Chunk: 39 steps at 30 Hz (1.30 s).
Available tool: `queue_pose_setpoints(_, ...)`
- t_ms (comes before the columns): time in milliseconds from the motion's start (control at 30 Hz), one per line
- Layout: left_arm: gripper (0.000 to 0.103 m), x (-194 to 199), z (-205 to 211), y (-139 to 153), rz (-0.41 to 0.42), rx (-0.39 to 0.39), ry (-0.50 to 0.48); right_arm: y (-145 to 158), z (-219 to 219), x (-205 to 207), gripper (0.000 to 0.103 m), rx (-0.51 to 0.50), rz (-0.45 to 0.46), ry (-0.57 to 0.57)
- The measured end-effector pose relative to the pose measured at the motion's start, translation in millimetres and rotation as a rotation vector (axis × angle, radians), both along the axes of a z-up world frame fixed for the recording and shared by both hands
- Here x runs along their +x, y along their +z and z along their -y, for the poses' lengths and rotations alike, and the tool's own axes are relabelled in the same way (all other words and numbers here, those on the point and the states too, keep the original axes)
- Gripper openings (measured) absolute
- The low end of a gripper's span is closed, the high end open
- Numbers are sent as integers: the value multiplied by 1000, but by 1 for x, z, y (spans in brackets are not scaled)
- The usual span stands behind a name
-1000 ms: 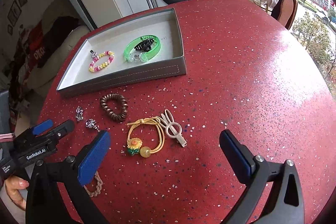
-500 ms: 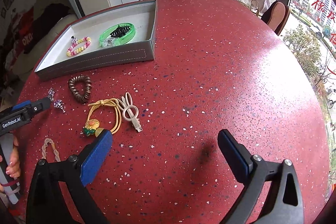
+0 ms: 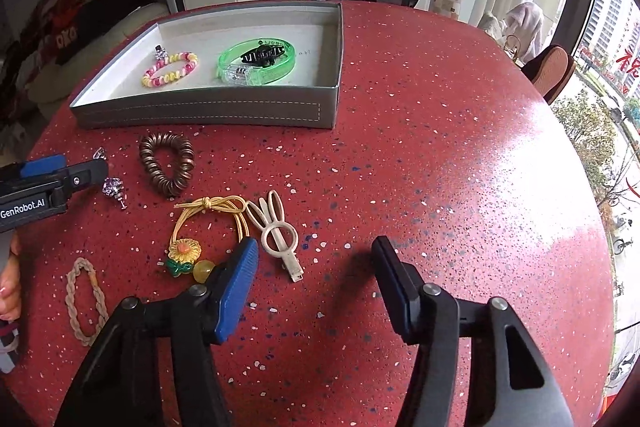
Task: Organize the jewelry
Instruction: 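Grasp the silver heart pendant with the left tool while the right tool grasps the white bunny-ear clip, then carry the heart pendant and bunny-ear clip over the gray tray with both tools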
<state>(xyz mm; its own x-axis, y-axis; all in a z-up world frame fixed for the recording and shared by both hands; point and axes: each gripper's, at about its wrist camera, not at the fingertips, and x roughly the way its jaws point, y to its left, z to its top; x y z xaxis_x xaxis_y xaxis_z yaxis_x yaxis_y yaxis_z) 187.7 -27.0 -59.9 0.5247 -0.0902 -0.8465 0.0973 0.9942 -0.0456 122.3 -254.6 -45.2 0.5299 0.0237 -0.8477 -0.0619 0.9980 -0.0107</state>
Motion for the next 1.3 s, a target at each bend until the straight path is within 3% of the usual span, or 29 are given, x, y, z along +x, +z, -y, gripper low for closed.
queue_pose_setpoints(33,93,0,1,0,3,-2,-7,0,-2,1,60,-1,0,5)
queue_pose_setpoints(167,90,-3,8,0,15,26,-38,0,-5,1,55,2,-1,9)
queue_pose_setpoints(367,65,-8,14,3,34,24,-93,2,-8,1,46,2,-12,10)
queue_pose_setpoints(433,53,-10,16,4,38,25,-108,2,-8,0,38,3,-15,4)
queue_pose_setpoints(500,49,-11,17,5,39,27,-118,3,-9,1,33,9,-19,-2)
queue_pose_setpoints(533,37,-12,17,5,43,25,-120,3,-9,1,27,7,-20,-6)
queue_pose_setpoints(567,34,-12,16,5,46,32,-118,3,-9,1,26,7,-21,-11)
queue_pose_setpoints(600,34,-12,15,5,47,26,-120,3,-9,1,21,6,-22,-17)
queue_pose_setpoints(867,34,-19,-1,13,68,-70,-132,6,5,-3,21,65,-18,-78)
queue_pose_setpoints(1300,34,-27,-7,32,106,-92,-159,19,13,-6,21,122,3,-105)
